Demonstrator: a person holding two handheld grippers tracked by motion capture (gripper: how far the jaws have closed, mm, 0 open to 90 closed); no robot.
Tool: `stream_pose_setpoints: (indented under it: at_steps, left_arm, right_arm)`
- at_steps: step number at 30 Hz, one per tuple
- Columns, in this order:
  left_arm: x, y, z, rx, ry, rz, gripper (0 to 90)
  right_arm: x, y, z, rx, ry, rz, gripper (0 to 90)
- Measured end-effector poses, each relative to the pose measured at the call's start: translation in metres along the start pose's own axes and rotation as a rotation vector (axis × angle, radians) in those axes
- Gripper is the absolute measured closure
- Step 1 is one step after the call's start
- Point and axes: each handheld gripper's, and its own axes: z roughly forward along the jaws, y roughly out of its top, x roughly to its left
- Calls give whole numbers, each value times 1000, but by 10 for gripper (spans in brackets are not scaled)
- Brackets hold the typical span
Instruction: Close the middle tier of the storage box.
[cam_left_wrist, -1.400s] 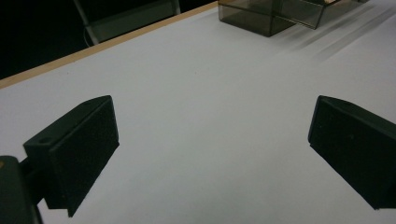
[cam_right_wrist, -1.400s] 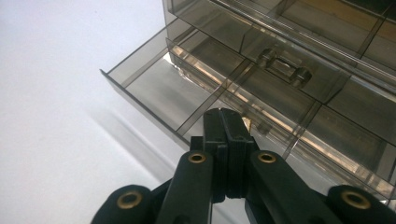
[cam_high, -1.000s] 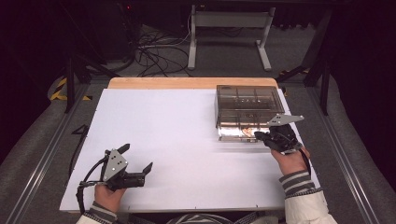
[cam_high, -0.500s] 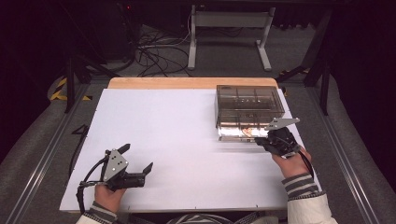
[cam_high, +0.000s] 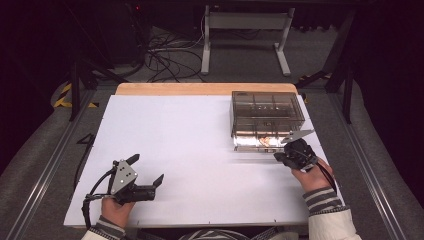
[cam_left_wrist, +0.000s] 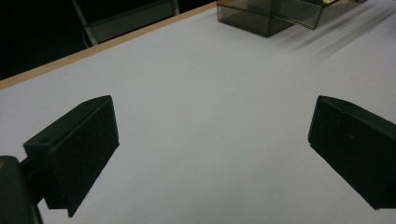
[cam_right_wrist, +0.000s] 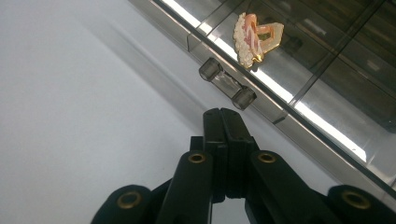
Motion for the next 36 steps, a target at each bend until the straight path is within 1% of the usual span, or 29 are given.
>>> stream_pose_setpoints:
  at_steps: [7,14,23,26,29,30,36]
  left_arm:
    - [0,0,0,0,-2,-2,26]
    - [-1,0,0,0,-2,-2,26]
    - [0,0,1,2,0,2,26]
    - [-1,0,1,3,-3,-6,26]
    - [-1,0,1,3,-1,0,26]
    - [-1,0,1,2,-3,-6,26]
    - [-1,0,1,2,-3,-7,26]
  right_arm:
    - [-5,-2,8,17,-7,14,900]
    - [-10,-3,16,25,-34,27,900]
    - [-13,-4,16,6,-59,37,900]
    - [-13,-3,16,6,-56,38,900]
    - [-13,-3,16,5,-58,36,900]
    - [-13,-3,16,5,-59,36,900]
    - [-12,-3,16,4,-62,36,900]
